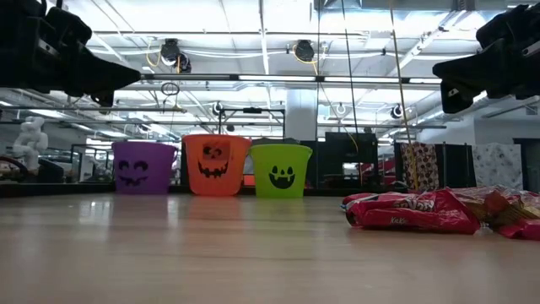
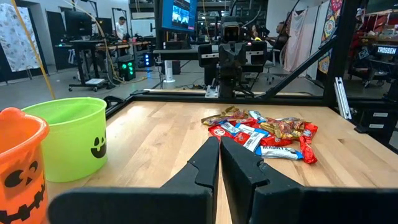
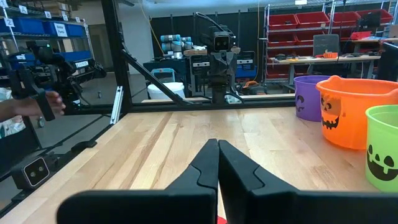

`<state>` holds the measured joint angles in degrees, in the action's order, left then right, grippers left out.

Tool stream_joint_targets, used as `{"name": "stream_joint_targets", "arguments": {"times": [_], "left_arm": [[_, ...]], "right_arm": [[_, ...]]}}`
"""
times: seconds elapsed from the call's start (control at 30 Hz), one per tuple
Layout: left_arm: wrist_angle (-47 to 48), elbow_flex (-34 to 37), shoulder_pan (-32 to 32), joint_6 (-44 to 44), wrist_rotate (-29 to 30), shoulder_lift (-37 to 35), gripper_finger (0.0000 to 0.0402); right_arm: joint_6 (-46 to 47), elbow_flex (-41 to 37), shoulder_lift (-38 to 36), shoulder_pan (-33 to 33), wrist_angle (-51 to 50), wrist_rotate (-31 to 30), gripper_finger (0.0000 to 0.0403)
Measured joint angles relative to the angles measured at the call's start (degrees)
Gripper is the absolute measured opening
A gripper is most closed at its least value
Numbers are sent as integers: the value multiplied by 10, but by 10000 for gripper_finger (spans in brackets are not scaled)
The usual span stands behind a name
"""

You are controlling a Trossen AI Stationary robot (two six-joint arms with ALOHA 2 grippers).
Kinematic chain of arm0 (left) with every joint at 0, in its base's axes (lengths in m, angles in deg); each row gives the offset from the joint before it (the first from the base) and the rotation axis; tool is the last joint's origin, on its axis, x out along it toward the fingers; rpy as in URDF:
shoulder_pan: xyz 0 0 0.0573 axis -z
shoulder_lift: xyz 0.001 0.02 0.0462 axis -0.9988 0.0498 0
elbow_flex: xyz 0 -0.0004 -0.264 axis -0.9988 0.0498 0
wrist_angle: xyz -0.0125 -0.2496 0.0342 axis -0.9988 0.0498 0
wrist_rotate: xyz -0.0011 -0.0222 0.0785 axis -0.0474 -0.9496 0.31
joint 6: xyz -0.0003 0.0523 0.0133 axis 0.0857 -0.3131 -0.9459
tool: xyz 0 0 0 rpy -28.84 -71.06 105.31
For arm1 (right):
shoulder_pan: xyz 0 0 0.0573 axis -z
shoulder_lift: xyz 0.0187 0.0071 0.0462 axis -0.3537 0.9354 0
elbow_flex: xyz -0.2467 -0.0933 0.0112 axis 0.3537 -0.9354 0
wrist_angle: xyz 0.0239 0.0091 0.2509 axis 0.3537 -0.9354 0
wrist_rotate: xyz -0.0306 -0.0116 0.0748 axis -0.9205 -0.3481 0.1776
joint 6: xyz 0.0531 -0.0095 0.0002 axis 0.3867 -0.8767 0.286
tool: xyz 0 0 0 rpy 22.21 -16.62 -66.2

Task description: Sort candy by brand, put in halloween buckets

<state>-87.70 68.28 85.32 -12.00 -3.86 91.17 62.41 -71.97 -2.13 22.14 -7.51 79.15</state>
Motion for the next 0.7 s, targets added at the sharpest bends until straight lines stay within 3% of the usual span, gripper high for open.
{"name": "stream_joint_targets", "arguments": {"times": [0.57, 0.7], "left_arm": [[-24, -3, 0, 23, 4, 1, 25], [-26, -48, 0, 30, 15, 9, 25]], "right_arm": [[0, 0, 0, 0, 0, 0, 0], [0, 0, 0, 0, 0, -1, 0]]}}
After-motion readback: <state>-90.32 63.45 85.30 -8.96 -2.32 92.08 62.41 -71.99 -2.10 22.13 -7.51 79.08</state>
